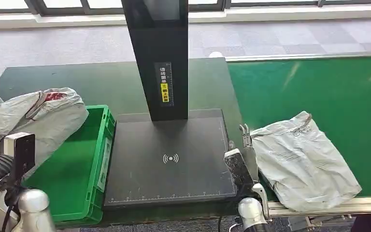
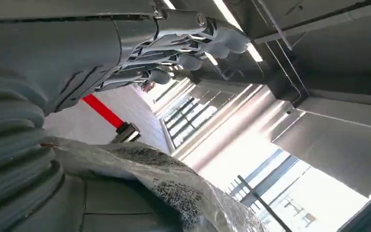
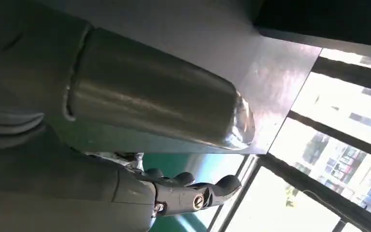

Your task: Moved the parcel from conveyor to table for the left to box.

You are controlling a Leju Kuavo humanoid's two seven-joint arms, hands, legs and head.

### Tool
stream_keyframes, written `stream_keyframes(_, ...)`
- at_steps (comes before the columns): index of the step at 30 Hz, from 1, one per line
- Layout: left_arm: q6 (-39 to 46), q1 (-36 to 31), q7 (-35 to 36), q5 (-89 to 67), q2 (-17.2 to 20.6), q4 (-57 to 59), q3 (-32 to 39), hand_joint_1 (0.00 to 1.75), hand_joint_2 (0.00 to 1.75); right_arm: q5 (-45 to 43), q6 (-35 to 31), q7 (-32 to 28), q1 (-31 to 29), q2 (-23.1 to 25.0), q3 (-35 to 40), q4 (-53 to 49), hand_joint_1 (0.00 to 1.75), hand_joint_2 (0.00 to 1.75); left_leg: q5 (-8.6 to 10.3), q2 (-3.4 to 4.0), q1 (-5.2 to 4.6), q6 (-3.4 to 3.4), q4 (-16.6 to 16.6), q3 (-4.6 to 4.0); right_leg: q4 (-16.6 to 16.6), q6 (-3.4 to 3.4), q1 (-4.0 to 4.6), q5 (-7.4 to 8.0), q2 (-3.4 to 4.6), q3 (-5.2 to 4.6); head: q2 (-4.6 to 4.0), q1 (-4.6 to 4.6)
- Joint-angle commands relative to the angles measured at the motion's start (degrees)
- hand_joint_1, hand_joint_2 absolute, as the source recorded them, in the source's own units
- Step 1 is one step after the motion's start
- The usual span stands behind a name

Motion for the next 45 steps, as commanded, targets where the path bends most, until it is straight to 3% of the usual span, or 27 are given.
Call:
stream_keyframes(1, -0.1, 0.1, -8.7, 20.1, -2.1, 13.2, -8.1, 0.0, 1.75, 0.1, 0.1, 0.0, -0.9, 2.2, -6.3, 2.1, 0.0, 0.0, 0.05, -0.16, -0.05, 0.04, -0.1, 0.16, -0.1, -0.02, -0.03, -0.05, -0.28, 0.2, 0.0, 0.0)
stream_keyframes(2, -0.1, -0.9, -12.5, 24.1, -2.1, 17.1, -8.5, 0.0, 1.75, 0.7, 0.4, -0.6, -1.3, 2.6, -7.6, 2.4, 0.0, 0.0, 0.05, -0.15, -0.05, 0.05, -0.1, 0.21, -0.1, -0.03, -0.02, -0.05, -0.31, 0.24, 0.0, 0.0)
stream_keyframes(17, -0.1, -0.9, -12.5, 24.1, -2.1, 17.1, -8.5, 0.0, 1.75, 0.7, 0.4, -0.6, -1.3, 2.6, -7.6, 2.4, 0.0, 0.0, -0.02, 0.02, -0.02, 0.03, 0.0, 0.12, -0.1, -0.02, 0.0, -0.02, -0.12, 0.12, 0.0, 0.0)
stream_keyframes(18, -0.1, 0.6, -12.0, 26.7, -2.1, 16.6, -12.1, 0.0, 1.75, 0.7, 0.4, -0.6, -0.8, 2.6, -7.6, 1.9, 0.0, 0.0, -0.02, 0.02, -0.02, 0.04, -0.1, 0.18, -0.1, -0.03, 0.01, -0.03, -0.17, 0.19, 0.0, 0.0)
stream_keyframes(45, -0.3, 1.4, -11.9, 28.6, -2.1, 16.7, -14.6, 0.0, 1.75, 0.7, 0.4, -0.6, -0.6, 2.5, -7.6, 1.6, 0.0, 0.0, -0.02, 0.01, -0.04, 0.04, -0.1, 0.14, -0.1, -0.01, -0.02, -0.02, -0.11, 0.15, 0.0, 0.0)
